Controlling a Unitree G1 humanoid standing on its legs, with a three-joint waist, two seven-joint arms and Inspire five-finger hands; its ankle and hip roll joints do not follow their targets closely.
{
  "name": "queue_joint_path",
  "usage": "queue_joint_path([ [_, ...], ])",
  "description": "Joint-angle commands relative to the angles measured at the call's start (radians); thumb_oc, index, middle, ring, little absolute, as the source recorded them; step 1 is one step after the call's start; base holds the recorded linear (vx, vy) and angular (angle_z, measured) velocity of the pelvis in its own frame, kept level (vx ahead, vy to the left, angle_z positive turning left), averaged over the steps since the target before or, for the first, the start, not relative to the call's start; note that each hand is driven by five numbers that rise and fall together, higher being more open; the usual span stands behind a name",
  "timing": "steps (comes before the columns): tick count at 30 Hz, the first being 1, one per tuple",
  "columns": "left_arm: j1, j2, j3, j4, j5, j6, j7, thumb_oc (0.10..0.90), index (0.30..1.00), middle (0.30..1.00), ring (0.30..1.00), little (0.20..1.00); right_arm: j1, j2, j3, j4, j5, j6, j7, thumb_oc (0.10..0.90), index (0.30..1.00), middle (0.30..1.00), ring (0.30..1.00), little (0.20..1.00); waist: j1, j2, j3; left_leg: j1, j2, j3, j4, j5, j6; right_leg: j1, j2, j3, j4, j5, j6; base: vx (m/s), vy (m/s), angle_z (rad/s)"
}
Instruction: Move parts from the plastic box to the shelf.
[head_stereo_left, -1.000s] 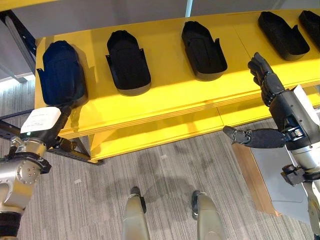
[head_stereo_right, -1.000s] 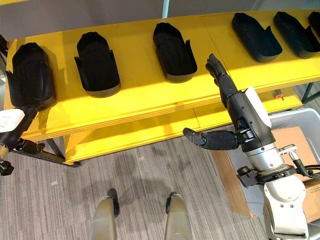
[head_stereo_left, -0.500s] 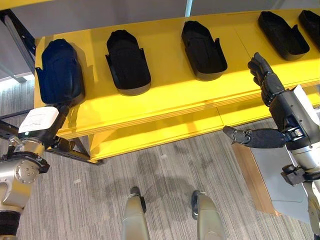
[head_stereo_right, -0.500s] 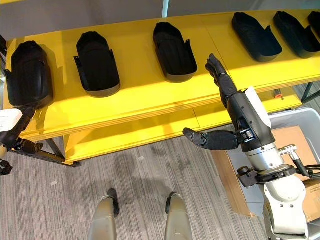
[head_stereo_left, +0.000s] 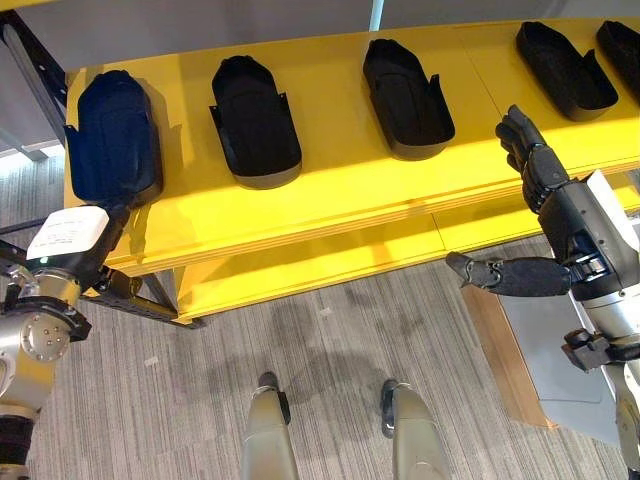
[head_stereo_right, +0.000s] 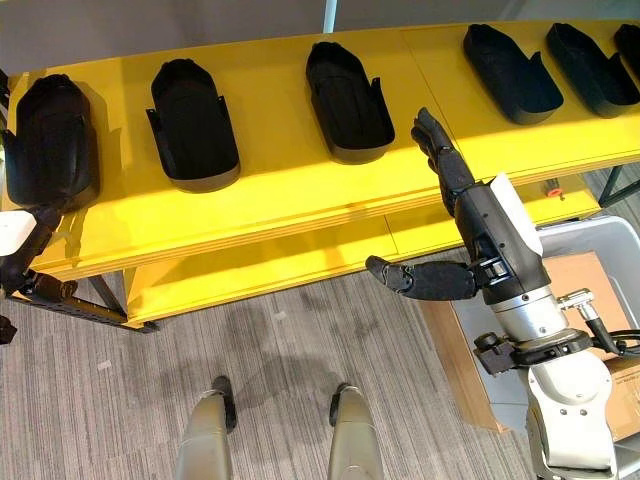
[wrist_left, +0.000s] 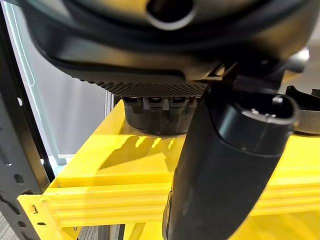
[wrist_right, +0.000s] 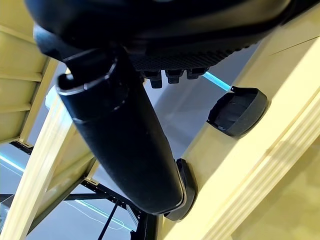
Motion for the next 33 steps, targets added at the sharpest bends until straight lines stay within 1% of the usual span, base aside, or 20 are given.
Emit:
queue_joint_path([
  [1,-0.112,0.114,0.057,0.000,-0.020,0.012,0.095,0.900,1.000,1.000,1.000,1.000,-0.091,-0.040,-0.035,-0.042,0.043,-0.082,-0.040,0.900,1.000,1.000,1.000,1.000,-0.022,0.019,-0.039,0.046,-0.031,0.022,-0.012,-0.055,0.068,0.060,0.048,-0.011,-0.026,-0.030,-0.077,0.00,0.000,0.00],
  [7,-0.115,0.105,0.052,-0.024,-0.046,0.003,0.087,0.900,1.000,1.000,1.000,1.000,-0.095,-0.039,-0.030,-0.042,0.046,-0.082,-0.038,0.900,1.000,1.000,1.000,1.000,-0.020,0.018,-0.039,0.045,-0.033,0.022,-0.012,-0.055,0.068,0.058,0.049,-0.011,-0.026,-0.030,-0.076,0.00,0.000,0.00],
  [12,-0.087,0.058,0.078,-0.092,-0.125,-0.020,0.071,0.900,1.000,1.000,1.000,1.000,-0.101,-0.030,-0.028,-0.039,0.046,-0.081,-0.038,0.900,1.000,1.000,1.000,1.000,-0.014,0.019,-0.038,0.046,-0.035,0.018,-0.013,-0.053,0.069,0.060,0.050,-0.012,-0.024,-0.030,-0.078,-0.02,-0.001,0.00],
  [13,-0.064,0.026,0.089,-0.146,-0.164,-0.039,0.056,0.900,1.000,1.000,1.000,1.000,-0.106,-0.023,-0.026,-0.036,0.049,-0.084,-0.037,0.900,1.000,1.000,1.000,1.000,-0.008,0.019,-0.035,0.037,-0.034,0.023,-0.020,-0.028,0.074,0.052,0.048,-0.022,-0.028,-0.013,-0.086,-0.09,-0.008,0.00],
  [14,-0.051,0.009,0.098,-0.167,-0.180,-0.046,0.052,0.900,1.000,1.000,1.000,1.000,-0.108,-0.021,-0.024,-0.034,0.049,-0.083,-0.036,0.900,1.000,1.000,1.000,1.000,-0.007,0.019,-0.036,0.038,-0.035,0.021,-0.023,-0.027,0.075,0.052,0.049,-0.021,-0.029,-0.013,-0.086,0.00,0.000,0.00],
  [15,-0.048,0.007,0.101,-0.170,-0.181,-0.046,0.051,0.900,1.000,1.000,1.000,1.000,-0.109,-0.022,-0.023,-0.033,0.049,-0.083,-0.036,0.900,1.000,1.000,1.000,1.000,-0.008,0.019,-0.041,0.046,-0.037,0.014,-0.022,-0.046,0.069,0.060,0.053,-0.013,-0.029,-0.027,-0.082,0.00,0.000,0.00],
  [16,-0.024,-0.017,0.109,-0.209,-0.202,-0.061,0.042,0.900,1.000,1.000,1.000,1.000,-0.112,-0.016,-0.022,-0.033,0.051,-0.083,-0.033,0.900,1.000,1.000,1.000,1.000,-0.004,0.019,-0.036,0.039,-0.036,0.020,-0.025,-0.026,0.074,0.053,0.051,-0.023,-0.029,-0.014,-0.089,0.00,0.000,0.00],
  [17,-0.010,-0.041,0.114,-0.240,-0.222,-0.069,0.033,0.900,1.000,1.000,1.000,1.000,-0.114,-0.012,-0.020,-0.033,0.049,-0.085,-0.033,0.900,1.000,1.000,1.000,1.000,-0.003,0.019,-0.036,0.039,-0.037,0.020,-0.026,-0.025,0.074,0.053,0.051,-0.024,-0.028,-0.015,-0.090,-0.01,-0.032,0.02],
  [18,0.007,-0.052,0.123,-0.256,-0.227,-0.070,0.023,0.900,1.000,1.000,1.000,1.000,-0.115,-0.013,-0.020,-0.033,0.049,-0.086,-0.033,0.900,1.000,1.000,1.000,1.000,-0.004,0.020,-0.043,0.048,-0.040,0.013,-0.027,-0.043,0.068,0.061,0.054,-0.016,-0.028,-0.029,-0.086,0.08,-0.028,0.01],
  [19,0.032,-0.070,0.131,-0.290,-0.236,-0.076,0.010,0.900,1.000,1.000,1.000,1.000,-0.113,-0.009,-0.021,-0.031,0.050,-0.085,-0.032,0.900,1.000,1.000,1.000,1.000,-0.001,0.020,-0.042,0.049,-0.041,0.012,-0.029,-0.043,0.069,0.062,0.055,-0.017,-0.029,-0.029,-0.086,0.00,0.000,0.00],
  [20,0.055,-0.085,0.134,-0.314,-0.243,-0.083,0.002,0.900,1.000,1.000,1.000,1.000,-0.113,-0.005,-0.022,-0.033,0.050,-0.085,-0.031,0.900,1.000,1.000,1.000,1.000,0.003,0.021,-0.035,0.042,-0.039,0.019,-0.028,-0.024,0.075,0.055,0.052,-0.026,-0.028,-0.015,-0.092,-0.08,-0.014,-0.01],
  [22,0.108,-0.109,0.149,-0.378,-0.265,-0.102,-0.027,0.900,1.000,1.000,1.000,1.000,-0.108,0.000,-0.027,-0.036,0.050,-0.086,-0.027,0.900,1.000,1.000,1.000,1.000,0.006,0.023,-0.034,0.044,-0.039,0.018,-0.031,-0.024,0.075,0.056,0.053,-0.026,-0.029,-0.016,-0.093,0.00,-0.020,0.00],
  [23,0.114,-0.111,0.154,-0.384,-0.267,-0.100,-0.030,0.900,1.000,1.000,1.000,1.000,-0.107,0.000,-0.027,-0.036,0.050,-0.086,-0.026,0.900,1.000,1.000,1.000,1.000,0.004,0.023,-0.041,0.052,-0.041,0.011,-0.031,-0.042,0.070,0.064,0.056,-0.018,-0.029,-0.030,-0.088,0.08,-0.027,-0.03],
  [24,0.162,-0.138,0.164,-0.419,-0.306,-0.110,-0.047,0.900,1.000,1.000,1.000,1.000,-0.103,0.003,-0.029,-0.041,0.052,-0.088,-0.020,0.900,1.000,1.000,1.000,1.000,0.006,0.024,-0.041,0.053,-0.041,0.010,-0.033,-0.041,0.070,0.064,0.057,-0.018,-0.029,-0.031,-0.089,0.07,-0.026,-0.01],
  [25,0.182,-0.145,0.167,-0.441,-0.315,-0.116,-0.062,0.900,1.000,1.000,1.000,1.000,-0.101,0.003,-0.032,-0.044,0.053,-0.089,-0.018,0.900,1.000,1.000,1.000,1.000,0.007,0.025,-0.040,0.053,-0.041,0.009,-0.034,-0.040,0.070,0.066,0.057,-0.019,-0.031,-0.031,-0.089,-0.08,-0.020,-0.01],
  [26,0.200,-0.150,0.170,-0.459,-0.327,-0.120,-0.067,0.900,1.000,1.000,1.000,1.000,-0.098,0.006,-0.036,-0.046,0.053,-0.091,-0.018,0.900,1.000,1.000,1.000,1.000,0.009,0.026,-0.034,0.046,-0.040,0.016,-0.035,-0.021,0.076,0.059,0.054,-0.029,-0.031,-0.017,-0.094,-0.08,-0.017,0.02],
  [30,0.285,-0.176,0.178,-0.526,-0.374,-0.131,-0.108,0.900,1.000,1.000,1.000,1.000,-0.086,0.010,-0.045,-0.054,0.048,-0.102,-0.019,0.900,1.000,1.000,1.000,1.000,0.017,0.029,-0.034,0.049,-0.042,0.012,-0.046,-0.014,0.076,0.062,0.055,-0.035,-0.035,-0.014,-0.094,0.00,-0.030,0.04],
  [31,0.290,-0.177,0.182,-0.530,-0.375,-0.130,-0.110,0.900,1.000,1.000,1.000,1.000,-0.086,0.010,-0.044,-0.055,0.048,-0.102,-0.019,0.900,1.000,1.000,1.000,1.000,0.015,0.028,-0.041,0.058,-0.044,0.005,-0.045,-0.034,0.070,0.071,0.057,-0.026,-0.034,-0.030,-0.089,-0.01,-0.034,0.03],
  [32,0.328,-0.183,0.197,-0.559,-0.391,-0.134,-0.123,0.900,1.000,1.000,1.000,1.000,-0.082,0.010,-0.046,-0.058,0.043,-0.105,-0.019,0.900,1.000,1.000,1.000,1.000,0.020,0.029,-0.034,0.053,-0.042,0.009,-0.050,-0.013,0.075,0.066,0.055,-0.037,-0.036,-0.016,-0.094,-0.01,-0.022,0.03],
  [33,0.332,-0.184,0.200,-0.563,-0.393,-0.133,-0.125,0.900,1.000,1.000,1.000,1.000,-0.082,0.011,-0.045,-0.059,0.043,-0.105,-0.019,0.900,1.000,1.000,1.000,1.000,0.019,0.029,-0.035,0.052,-0.042,0.009,-0.052,-0.011,0.075,0.065,0.056,-0.037,-0.037,-0.014,-0.094,-0.09,-0.040,0.01],
])
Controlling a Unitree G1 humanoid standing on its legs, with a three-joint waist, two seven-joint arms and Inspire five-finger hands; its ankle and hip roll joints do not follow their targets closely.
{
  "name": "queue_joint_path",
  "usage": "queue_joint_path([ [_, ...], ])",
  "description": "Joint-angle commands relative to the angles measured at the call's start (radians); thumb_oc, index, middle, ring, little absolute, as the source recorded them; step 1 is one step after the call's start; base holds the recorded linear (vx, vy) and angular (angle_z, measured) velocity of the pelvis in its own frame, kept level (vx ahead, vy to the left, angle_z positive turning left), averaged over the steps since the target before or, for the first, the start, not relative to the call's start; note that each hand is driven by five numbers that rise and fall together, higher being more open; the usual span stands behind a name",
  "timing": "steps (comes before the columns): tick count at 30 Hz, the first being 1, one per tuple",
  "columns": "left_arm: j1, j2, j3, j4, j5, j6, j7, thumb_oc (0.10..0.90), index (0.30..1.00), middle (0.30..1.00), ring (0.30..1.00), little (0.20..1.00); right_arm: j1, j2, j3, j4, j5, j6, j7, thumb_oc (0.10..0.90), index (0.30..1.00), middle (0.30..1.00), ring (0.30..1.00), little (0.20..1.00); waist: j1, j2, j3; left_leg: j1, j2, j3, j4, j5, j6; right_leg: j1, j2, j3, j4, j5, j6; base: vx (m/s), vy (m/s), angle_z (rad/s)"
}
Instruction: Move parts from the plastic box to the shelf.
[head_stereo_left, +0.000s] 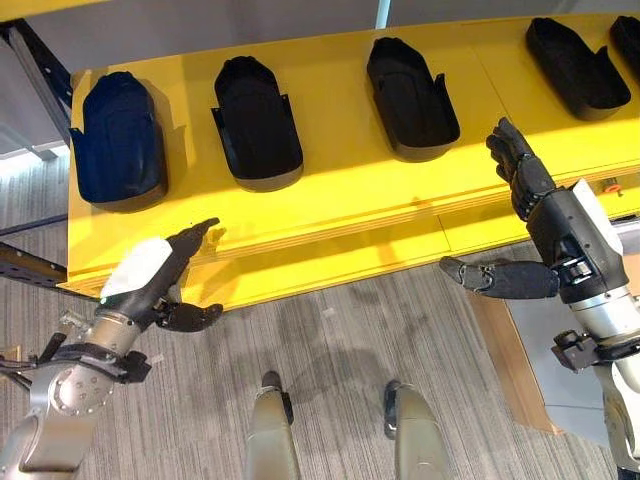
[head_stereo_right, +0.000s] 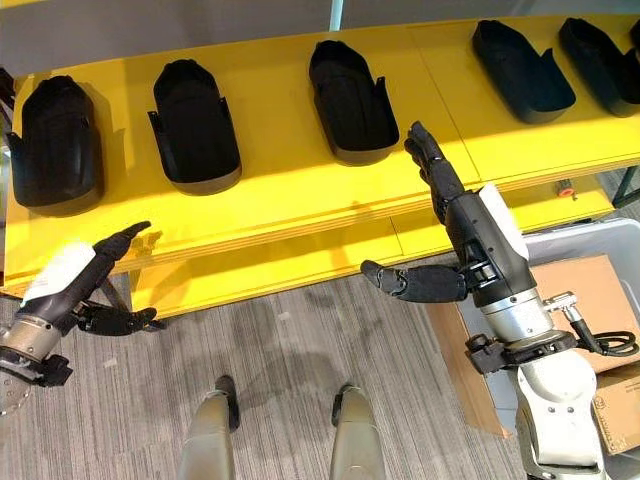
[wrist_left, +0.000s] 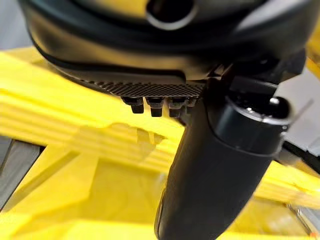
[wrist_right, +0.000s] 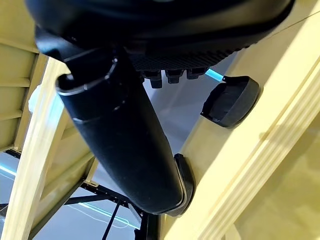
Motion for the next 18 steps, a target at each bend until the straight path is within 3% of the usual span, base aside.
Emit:
queue_joint_path([
  [1,0.002,0.011,0.123,-0.093,-0.129,-0.070,0.007,0.900,1.000,1.000,1.000,1.000,-0.081,-0.017,-0.077,-0.095,0.041,-0.108,-0.028,0.900,1.000,1.000,1.000,1.000,-0.004,0.013,-0.048,0.027,-0.040,0.012,-0.014,-0.021,0.092,0.059,0.056,-0.031,-0.050,0.008,-0.086,-0.01,-0.040,0.02],
  [6,0.051,-0.028,0.126,-0.123,-0.251,-0.092,-0.011,0.900,1.000,1.000,1.000,1.000,-0.074,-0.014,-0.064,-0.096,0.040,-0.129,-0.031,0.900,1.000,1.000,1.000,1.000,0.002,0.018,-0.057,0.058,-0.037,0.007,-0.044,-0.009,0.091,0.088,0.061,-0.035,-0.070,0.012,-0.085,0.02,-0.048,0.02],
  [11,0.106,-0.052,0.105,-0.146,-0.366,-0.105,-0.038,0.900,1.000,1.000,1.000,1.000,-0.051,-0.016,-0.039,-0.084,0.030,-0.150,-0.036,0.900,1.000,1.000,1.000,1.000,0.012,0.032,-0.062,0.159,-0.021,0.011,-0.144,0.032,0.084,0.183,0.079,-0.042,-0.151,0.027,-0.081,0.04,-0.059,0.02],
  [18,0.140,-0.251,-0.041,-0.062,-0.796,-0.094,-0.103,0.900,1.000,1.000,1.000,1.000,0.062,-0.021,0.045,-0.009,0.023,-0.178,-0.053,0.900,1.000,1.000,1.000,1.000,0.014,0.055,-0.117,0.368,0.013,0.037,-0.412,0.168,0.056,0.353,0.127,-0.075,-0.366,0.073,-0.088,0.06,-0.075,-0.01],
])
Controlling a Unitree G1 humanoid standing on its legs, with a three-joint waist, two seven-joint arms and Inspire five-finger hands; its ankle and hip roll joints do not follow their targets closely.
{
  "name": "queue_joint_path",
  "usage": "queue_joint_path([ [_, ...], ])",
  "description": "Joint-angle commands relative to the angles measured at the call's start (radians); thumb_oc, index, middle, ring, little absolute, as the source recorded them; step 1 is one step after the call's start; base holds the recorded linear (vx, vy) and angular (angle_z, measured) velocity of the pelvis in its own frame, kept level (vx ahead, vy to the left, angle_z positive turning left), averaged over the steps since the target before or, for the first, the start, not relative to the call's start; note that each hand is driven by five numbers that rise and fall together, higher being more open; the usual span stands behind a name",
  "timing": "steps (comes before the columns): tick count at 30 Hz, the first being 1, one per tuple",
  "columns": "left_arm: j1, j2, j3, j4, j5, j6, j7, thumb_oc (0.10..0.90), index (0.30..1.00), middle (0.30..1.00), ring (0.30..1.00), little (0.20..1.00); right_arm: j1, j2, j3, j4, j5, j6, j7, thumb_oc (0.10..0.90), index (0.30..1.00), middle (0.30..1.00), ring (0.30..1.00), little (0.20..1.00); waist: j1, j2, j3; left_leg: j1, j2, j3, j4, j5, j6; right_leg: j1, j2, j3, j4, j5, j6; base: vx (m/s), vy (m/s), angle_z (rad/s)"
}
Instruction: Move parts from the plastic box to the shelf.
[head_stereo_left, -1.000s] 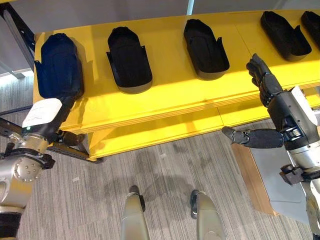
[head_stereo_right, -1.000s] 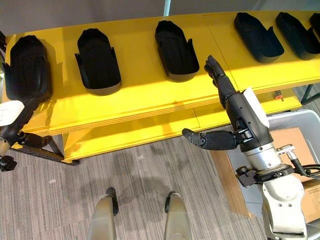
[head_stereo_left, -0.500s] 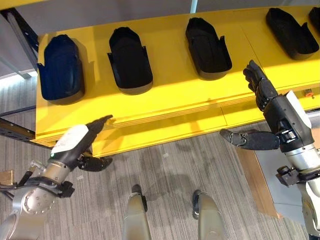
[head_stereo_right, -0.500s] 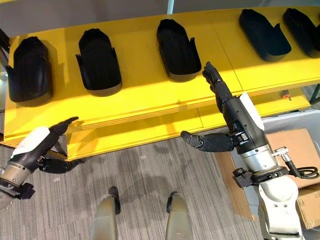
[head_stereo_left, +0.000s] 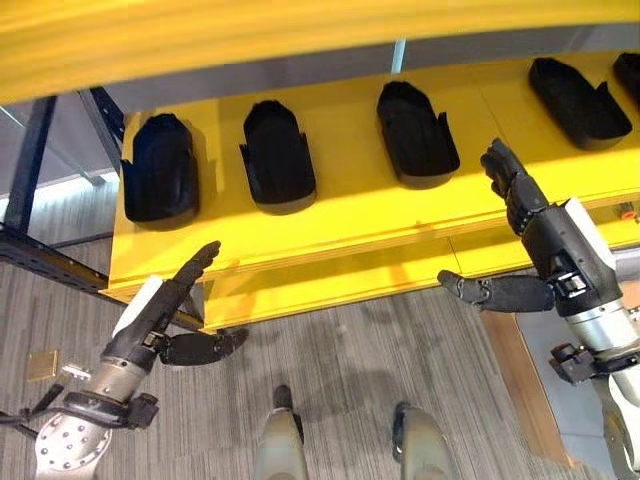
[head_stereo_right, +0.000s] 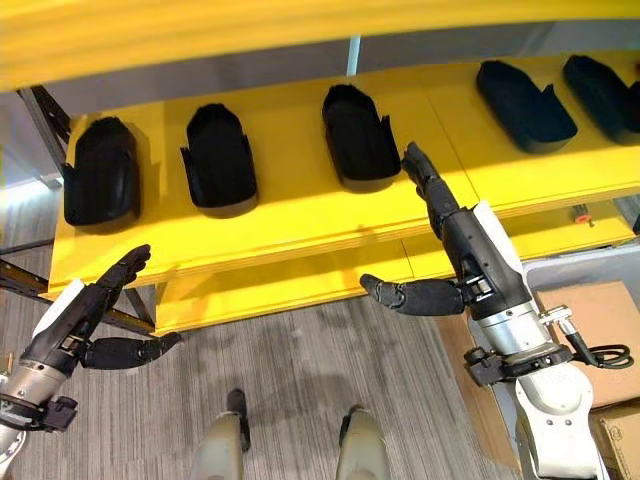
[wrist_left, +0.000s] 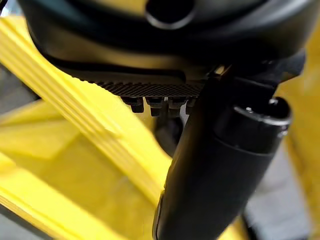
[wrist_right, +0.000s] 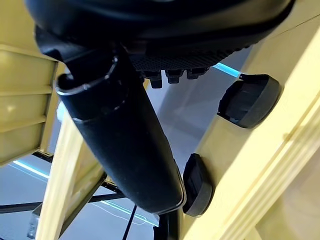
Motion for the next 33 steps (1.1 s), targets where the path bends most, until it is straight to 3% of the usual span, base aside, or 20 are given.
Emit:
queue_joint_path([
  [1,-0.019,-0.006,-0.006,-0.032,-0.193,-0.076,-0.030,0.900,1.000,1.000,1.000,1.000,-0.041,-0.021,0.003,-0.015,0.024,-0.125,-0.047,0.900,1.000,1.000,1.000,1.000,-0.018,0.006,-0.107,0.026,-0.010,0.008,-0.062,0.032,0.060,0.071,0.086,-0.024,-0.143,0.013,-0.068,0.03,-0.118,-0.05],
  [3,-0.009,-0.085,-0.088,-0.007,-0.299,-0.055,-0.044,0.900,1.000,1.000,1.000,1.000,0.004,-0.022,0.025,0.000,0.018,-0.127,-0.050,0.900,1.000,1.000,1.000,1.000,-0.020,0.011,-0.132,0.066,0.009,0.012,-0.127,0.091,0.048,0.111,0.117,-0.033,-0.191,0.018,-0.083,0.01,-0.162,0.00],
  [7,0.032,-0.177,-0.157,0.000,-0.391,-0.035,-0.032,0.900,1.000,1.000,1.000,1.000,0.033,-0.028,0.081,0.024,0.030,-0.127,-0.050,0.900,1.000,1.000,1.000,1.000,-0.012,0.010,-0.153,0.108,0.044,0.008,-0.173,0.173,0.035,0.148,0.162,-0.022,-0.217,0.007,-0.107,-0.01,-0.151,-0.07],
  [12,0.050,-0.216,-0.215,-0.022,-0.428,-0.031,-0.032,0.900,1.000,1.000,1.000,1.000,0.063,-0.044,0.118,0.034,0.053,-0.128,-0.050,0.900,1.000,1.000,1.000,1.000,-0.003,0.010,-0.164,0.113,0.069,-0.002,-0.196,0.263,0.019,0.180,0.198,-0.028,-0.259,0.015,-0.128,-0.03,-0.171,-0.07],
  [15,0.052,-0.222,-0.244,-0.017,-0.445,-0.032,-0.037,0.900,1.000,1.000,1.000,1.000,0.103,-0.060,0.123,0.047,0.070,-0.122,-0.050,0.900,1.000,1.000,1.000,1.000,-0.015,-0.009,-0.148,0.123,0.029,0.053,-0.161,0.205,0.033,0.225,0.181,-0.047,-0.309,0.033,-0.128,-0.03,-0.064,0.27],
  [19,0.033,-0.246,-0.284,0.011,-0.473,-0.020,-0.024,0.900,1.000,1.000,1.000,1.000,0.131,-0.038,0.157,0.090,0.090,-0.111,-0.051,0.900,1.000,1.000,1.000,1.000,-0.031,-0.011,-0.171,0.163,-0.034,0.056,-0.166,0.108,0.047,0.254,0.147,-0.060,-0.381,0.077,-0.101,0.00,0.059,0.24],
  [21,0.031,-0.246,-0.294,0.016,-0.454,-0.024,-0.020,0.900,1.000,1.000,1.000,1.000,0.141,-0.030,0.163,0.099,0.101,-0.107,-0.048,0.900,1.000,1.000,1.000,1.000,-0.039,-0.004,-0.180,0.167,-0.042,0.065,-0.197,0.120,0.045,0.254,0.143,-0.069,-0.397,0.095,-0.095,0.03,0.122,0.29],
  [24,0.022,-0.240,-0.329,0.067,-0.435,-0.024,-0.010,0.900,1.000,1.000,1.000,1.000,0.147,0.002,0.210,0.156,0.122,-0.087,-0.048,0.900,1.000,1.000,1.000,1.000,-0.053,0.010,-0.213,0.219,-0.077,0.076,-0.272,0.090,0.056,0.255,0.113,-0.066,-0.415,0.129,-0.062,0.05,0.172,0.10],
  [33,-0.103,-0.233,-0.376,0.170,-0.325,-0.050,0.083,0.900,1.000,1.000,1.000,1.000,0.018,0.075,0.376,0.312,0.116,-0.048,-0.107,0.900,1.000,1.000,1.000,1.000,-0.047,-0.001,-0.266,0.266,-0.151,0.115,-0.325,0.024,0.097,0.247,0.037,-0.015,-0.462,0.199,0.006,0.00,0.148,-0.20],
])
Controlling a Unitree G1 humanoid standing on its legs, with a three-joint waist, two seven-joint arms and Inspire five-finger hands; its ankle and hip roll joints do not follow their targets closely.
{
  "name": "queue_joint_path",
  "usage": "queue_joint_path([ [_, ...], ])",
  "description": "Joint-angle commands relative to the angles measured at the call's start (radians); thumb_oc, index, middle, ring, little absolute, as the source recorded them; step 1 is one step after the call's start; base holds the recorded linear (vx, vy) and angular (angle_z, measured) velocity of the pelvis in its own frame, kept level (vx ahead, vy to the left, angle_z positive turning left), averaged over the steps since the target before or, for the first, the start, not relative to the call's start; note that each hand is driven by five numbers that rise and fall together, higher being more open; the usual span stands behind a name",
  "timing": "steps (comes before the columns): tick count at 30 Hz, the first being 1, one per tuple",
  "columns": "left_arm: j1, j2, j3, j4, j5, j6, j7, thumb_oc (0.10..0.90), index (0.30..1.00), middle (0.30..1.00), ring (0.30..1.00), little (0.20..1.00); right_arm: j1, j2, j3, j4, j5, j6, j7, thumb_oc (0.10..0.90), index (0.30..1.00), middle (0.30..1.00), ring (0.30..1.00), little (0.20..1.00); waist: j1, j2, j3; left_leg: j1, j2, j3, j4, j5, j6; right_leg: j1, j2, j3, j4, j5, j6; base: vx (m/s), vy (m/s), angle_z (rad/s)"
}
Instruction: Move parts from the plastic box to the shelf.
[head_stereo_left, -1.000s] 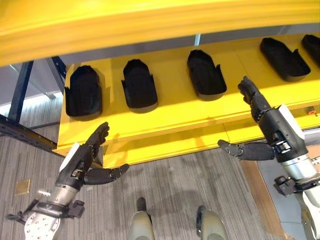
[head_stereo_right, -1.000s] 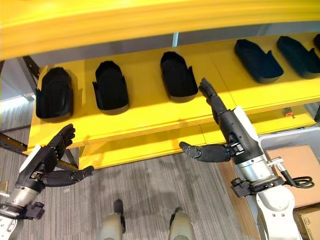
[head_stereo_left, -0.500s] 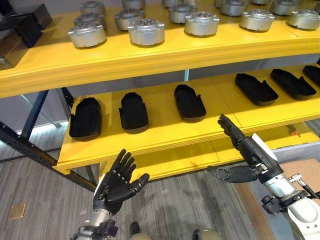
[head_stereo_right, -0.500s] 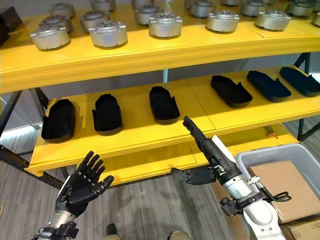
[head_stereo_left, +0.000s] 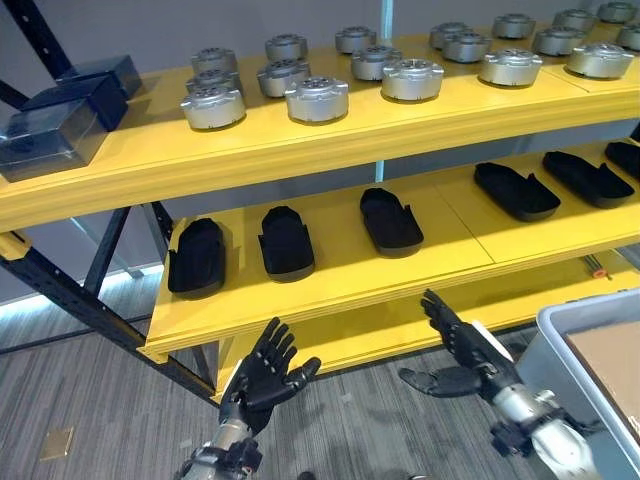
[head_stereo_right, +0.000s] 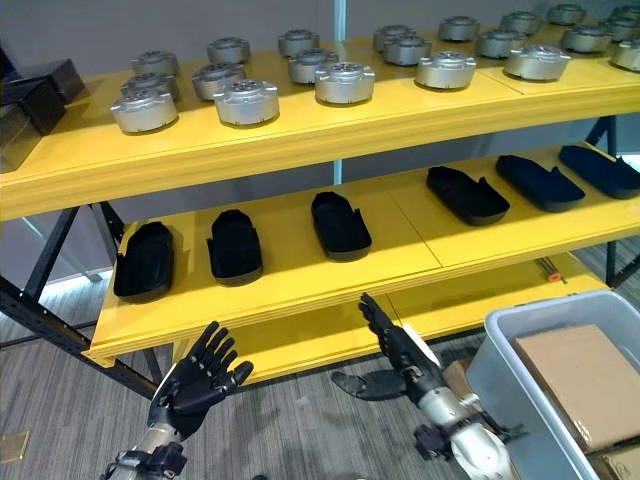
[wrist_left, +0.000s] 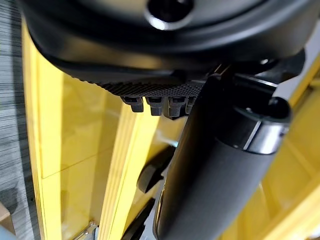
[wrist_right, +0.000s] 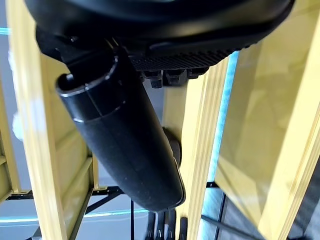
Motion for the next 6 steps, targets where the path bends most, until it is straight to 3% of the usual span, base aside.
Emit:
queue_joint_path([
  [1,-0.044,0.030,0.057,-0.075,0.075,-0.115,0.026,0.900,1.000,1.000,1.000,1.000,-0.103,-0.005,-0.022,-0.042,0.055,-0.076,-0.031,0.900,1.000,1.000,1.000,1.000,0.009,-0.042,-0.041,0.013,-0.009,-0.046,-0.003,-0.089,0.024,0.051,0.030,-0.003,-0.115,0.022,-0.010,0.02,0.056,-0.20],
  [6,-0.051,0.015,0.061,-0.053,0.099,-0.116,0.052,0.900,1.000,1.000,1.000,1.000,-0.104,0.000,0.006,-0.042,0.055,-0.067,-0.030,0.900,1.000,1.000,1.000,1.000,0.008,-0.059,-0.051,0.033,-0.006,-0.034,-0.006,-0.096,0.026,0.073,0.029,0.001,-0.129,0.023,-0.006,0.04,0.019,-0.12],
])
